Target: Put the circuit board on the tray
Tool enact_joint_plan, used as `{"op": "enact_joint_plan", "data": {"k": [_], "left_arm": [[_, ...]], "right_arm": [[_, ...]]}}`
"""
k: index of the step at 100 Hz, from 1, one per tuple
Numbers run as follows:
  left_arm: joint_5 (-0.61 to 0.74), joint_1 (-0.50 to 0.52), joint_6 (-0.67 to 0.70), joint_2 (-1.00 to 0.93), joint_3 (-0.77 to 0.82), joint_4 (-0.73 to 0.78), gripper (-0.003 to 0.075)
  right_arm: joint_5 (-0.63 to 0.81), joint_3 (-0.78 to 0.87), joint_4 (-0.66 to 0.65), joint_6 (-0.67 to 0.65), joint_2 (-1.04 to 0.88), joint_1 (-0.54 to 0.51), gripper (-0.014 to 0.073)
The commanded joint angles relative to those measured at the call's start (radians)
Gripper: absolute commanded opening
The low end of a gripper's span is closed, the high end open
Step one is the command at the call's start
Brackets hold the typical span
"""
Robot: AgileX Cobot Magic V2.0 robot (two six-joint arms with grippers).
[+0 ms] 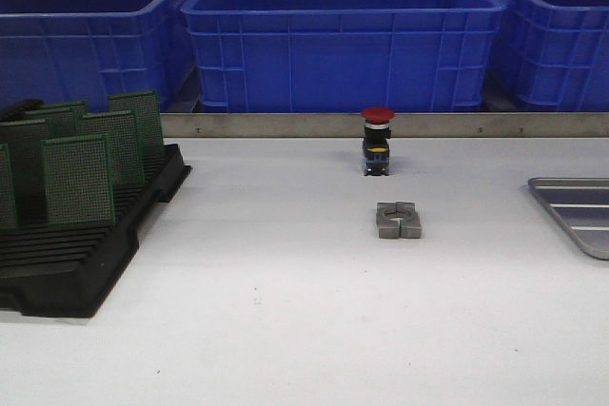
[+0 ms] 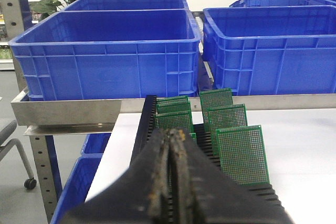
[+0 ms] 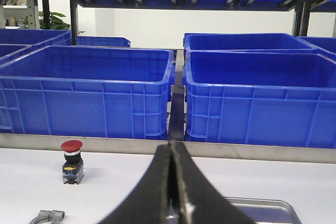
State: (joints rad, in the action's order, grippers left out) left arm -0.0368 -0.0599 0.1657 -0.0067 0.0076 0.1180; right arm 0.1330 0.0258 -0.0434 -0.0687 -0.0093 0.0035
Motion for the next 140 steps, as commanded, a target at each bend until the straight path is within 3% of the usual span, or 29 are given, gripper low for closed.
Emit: {"op": "enact_joint_plan", "data": {"k": [1,35,52,97,119,140], "left_arm": [[0.081,0.002,0.007,-0.033,0.000,-0.007,-0.0018],[0.061,0.002,0.007,-0.031,-0.030,-0.004,-0.0018],[-0.075,0.002,0.007,0.021,-0.163,-0.065,-0.0018],[-0.498,0.002,-0.028,0.509,-0.718,-0.073,-0.0018],[-0.596,0.002,-0.028,0.727,-0.847,-0.075,-0.0018],[-0.622,0.002,-0.028,0.846,-0.865,-0.075,-0.0018]], "right_arm": [[0.069,-0.014,-0.011,0.002,-0.023,0.000,-0.0069],[0.069,-0.014,-0.011,0.002,-0.023,0.000,-0.0069],[0.069,-0.014,-0.011,0.002,-0.023,0.000,-0.0069],[0.069,-0.014,-0.011,0.002,-0.023,0.000,-0.0069],[0.069,-0.014,-0.011,0.002,-0.023,0.000,-0.0069],[0.069,-0.014,-0.011,0.002,-0.023,0.000,-0.0069]]}}
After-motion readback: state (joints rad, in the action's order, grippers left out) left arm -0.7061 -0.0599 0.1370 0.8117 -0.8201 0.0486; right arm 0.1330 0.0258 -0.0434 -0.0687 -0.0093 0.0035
